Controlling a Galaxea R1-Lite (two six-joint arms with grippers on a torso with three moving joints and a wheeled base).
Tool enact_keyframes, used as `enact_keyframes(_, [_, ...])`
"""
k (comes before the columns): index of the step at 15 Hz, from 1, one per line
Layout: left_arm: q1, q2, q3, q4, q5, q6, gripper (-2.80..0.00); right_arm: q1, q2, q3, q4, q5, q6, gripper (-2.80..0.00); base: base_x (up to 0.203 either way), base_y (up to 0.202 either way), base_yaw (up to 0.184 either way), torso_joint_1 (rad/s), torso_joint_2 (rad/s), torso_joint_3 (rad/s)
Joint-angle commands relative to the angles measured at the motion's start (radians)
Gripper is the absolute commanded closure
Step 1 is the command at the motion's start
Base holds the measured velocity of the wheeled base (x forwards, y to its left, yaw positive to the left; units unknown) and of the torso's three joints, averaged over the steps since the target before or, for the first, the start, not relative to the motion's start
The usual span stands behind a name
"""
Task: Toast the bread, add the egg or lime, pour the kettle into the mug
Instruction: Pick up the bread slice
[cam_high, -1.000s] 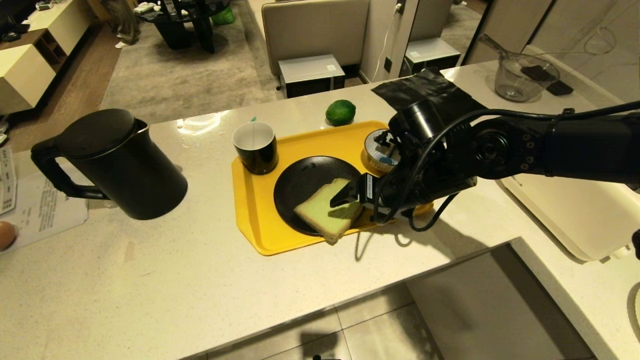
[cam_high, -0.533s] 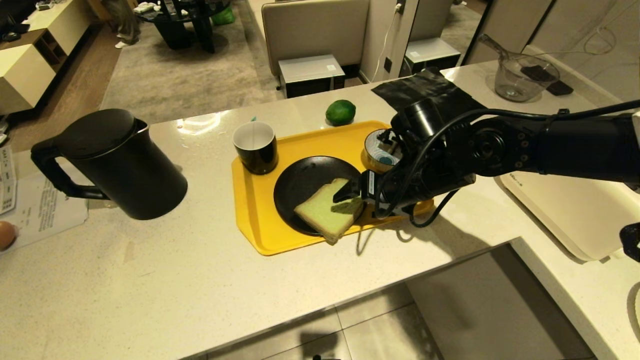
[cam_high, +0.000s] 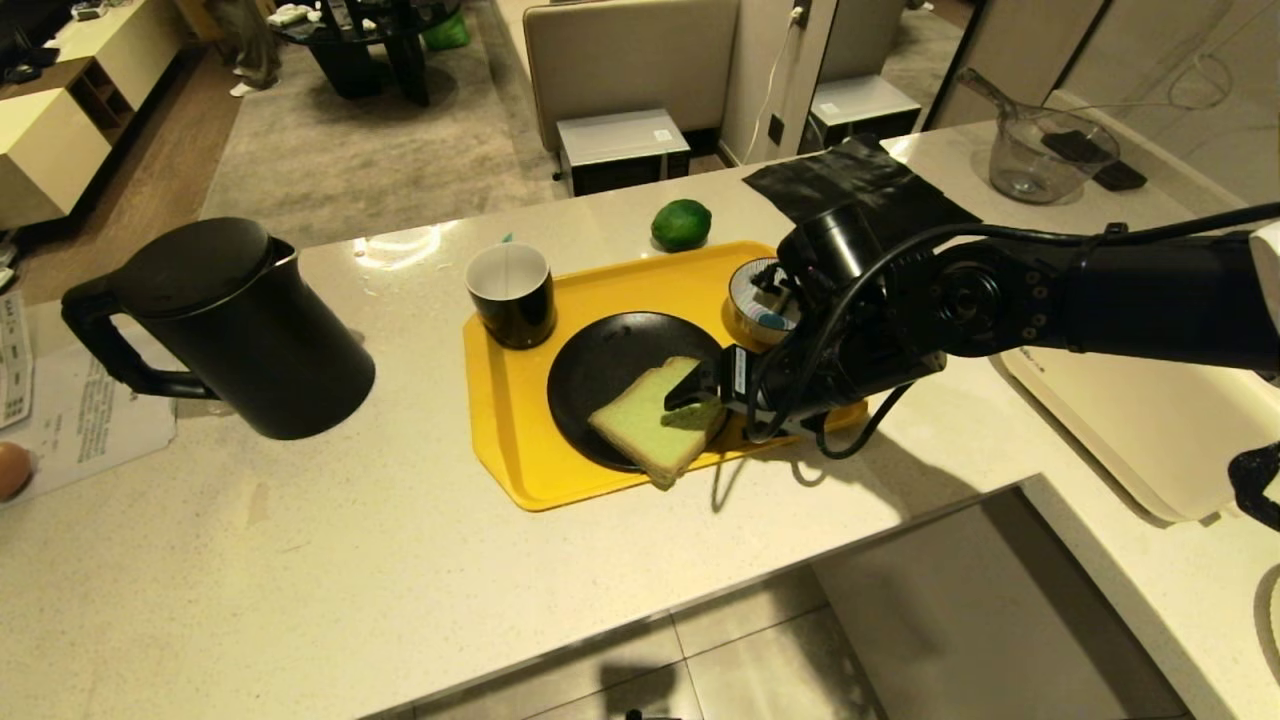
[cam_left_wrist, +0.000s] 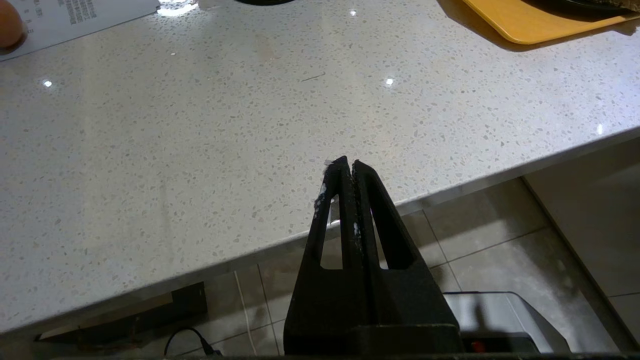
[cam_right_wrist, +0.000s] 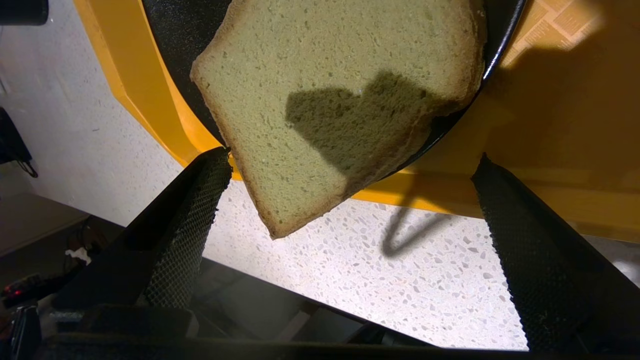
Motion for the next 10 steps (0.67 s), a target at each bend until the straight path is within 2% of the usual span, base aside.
enact_keyframes(1, [0.0, 0.0, 0.0, 0.0, 0.0, 0.0, 0.0, 0.003, -0.002, 0.0, 0.004, 0.002, 0.003, -2.8, 0.0, 0.0, 0.0, 0.0, 0.0, 0.0])
enact_keyframes(10, [0.0, 0.0, 0.0, 0.0, 0.0, 0.0, 0.0, 0.049, -0.003, 0.014, 0.029, 0.012, 0.007, -2.8, 0.0, 0.0, 0.0, 0.0, 0.0, 0.0])
